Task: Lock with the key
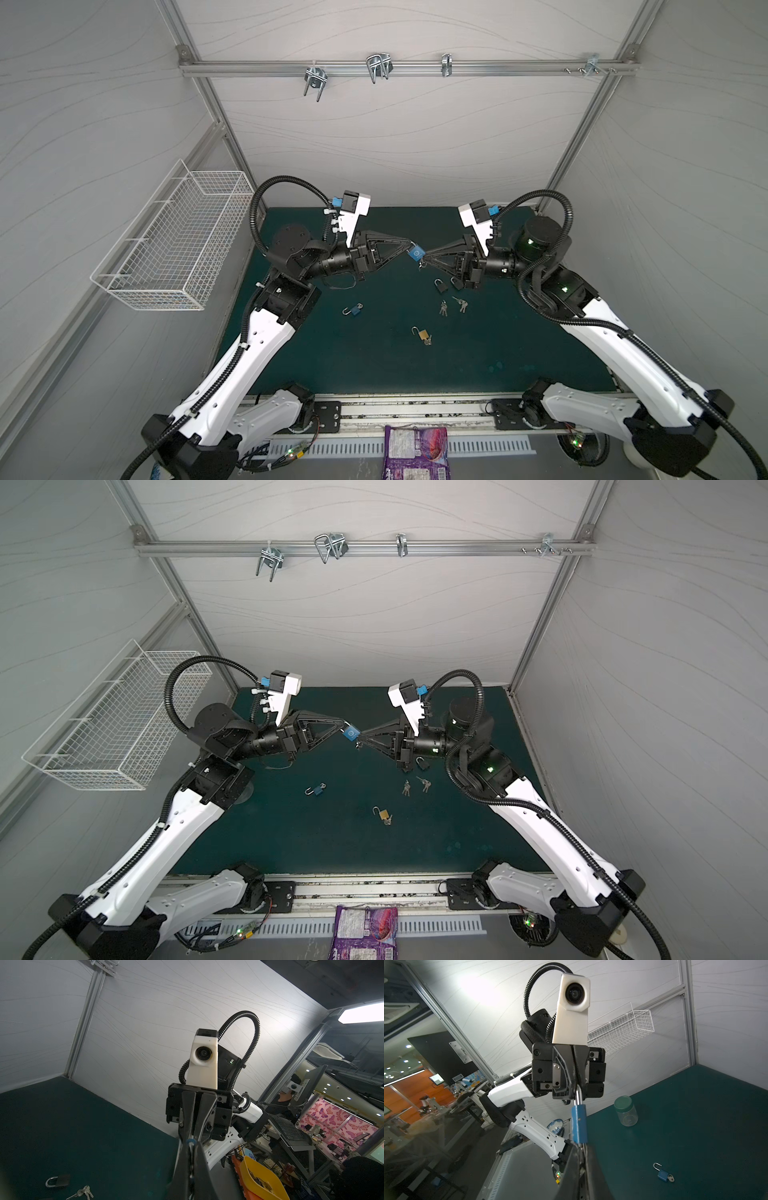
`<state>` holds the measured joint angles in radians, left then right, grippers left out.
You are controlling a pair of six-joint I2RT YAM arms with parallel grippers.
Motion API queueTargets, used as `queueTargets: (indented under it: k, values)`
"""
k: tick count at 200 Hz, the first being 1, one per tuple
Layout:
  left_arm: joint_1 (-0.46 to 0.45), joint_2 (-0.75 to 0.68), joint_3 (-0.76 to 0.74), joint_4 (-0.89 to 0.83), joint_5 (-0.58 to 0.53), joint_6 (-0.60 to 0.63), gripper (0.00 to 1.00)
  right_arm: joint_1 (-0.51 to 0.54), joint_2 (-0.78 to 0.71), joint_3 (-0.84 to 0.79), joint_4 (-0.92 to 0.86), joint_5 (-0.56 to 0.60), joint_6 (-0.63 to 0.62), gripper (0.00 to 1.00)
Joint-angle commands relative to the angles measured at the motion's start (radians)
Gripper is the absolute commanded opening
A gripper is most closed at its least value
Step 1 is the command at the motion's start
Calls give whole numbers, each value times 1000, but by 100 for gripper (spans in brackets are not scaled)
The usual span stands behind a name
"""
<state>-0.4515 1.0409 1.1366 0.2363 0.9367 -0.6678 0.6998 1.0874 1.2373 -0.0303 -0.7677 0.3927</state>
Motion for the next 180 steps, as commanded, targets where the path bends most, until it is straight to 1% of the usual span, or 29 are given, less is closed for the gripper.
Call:
queueTargets:
  k: [1, 27, 58, 73, 76, 83, 101, 111, 116, 125, 142, 149, 162, 180]
  values:
    - [2, -16, 29, 52, -2, 4, 0, -2, -22, -10, 3, -9, -3, 0]
    - [6, -22, 33, 61, -23, 5, 0, -3, -33, -27, -17, -19, -14, 0]
    - [32, -18, 35, 142, -29, -56, 0, -6, -47, -44, -56, -40, -33, 0]
    - [46, -16, 38, 177, -33, -94, 0, -7, -52, -46, -99, -52, -63, 0]
    - [48, -15, 39, 213, -34, -101, 0, -7, -53, -47, -105, -53, -67, 0]
    - [49, -14, 42, 231, -35, -111, 0, -8, -57, -52, -121, -51, -77, 0]
    - [50, -9, 52, 237, -37, -116, 0, -16, -71, -70, -149, -45, -95, 0]
    - [50, -12, 55, 212, -40, -97, 0, -23, -80, -77, -172, -30, -107, 0]
    - [50, -13, 58, 197, -44, -77, 0, -28, -84, -80, -191, -12, -120, 0]
    - [50, -16, 63, 96, -58, -34, 0, -30, -89, -79, -259, 44, -155, 0]
    - [50, -18, 100, -159, -118, 131, 0, -31, -76, -67, -420, 222, -228, 0]
    - [50, -18, 105, -239, -144, 173, 0, -30, -67, -72, -474, 290, -251, 0]
    - [50, -11, 108, -379, -214, 247, 0, -31, -60, -110, -522, 385, -248, 0]
    - [49, 1, 73, -472, -295, 276, 0, -31, -51, -170, -554, 488, -218, 0]
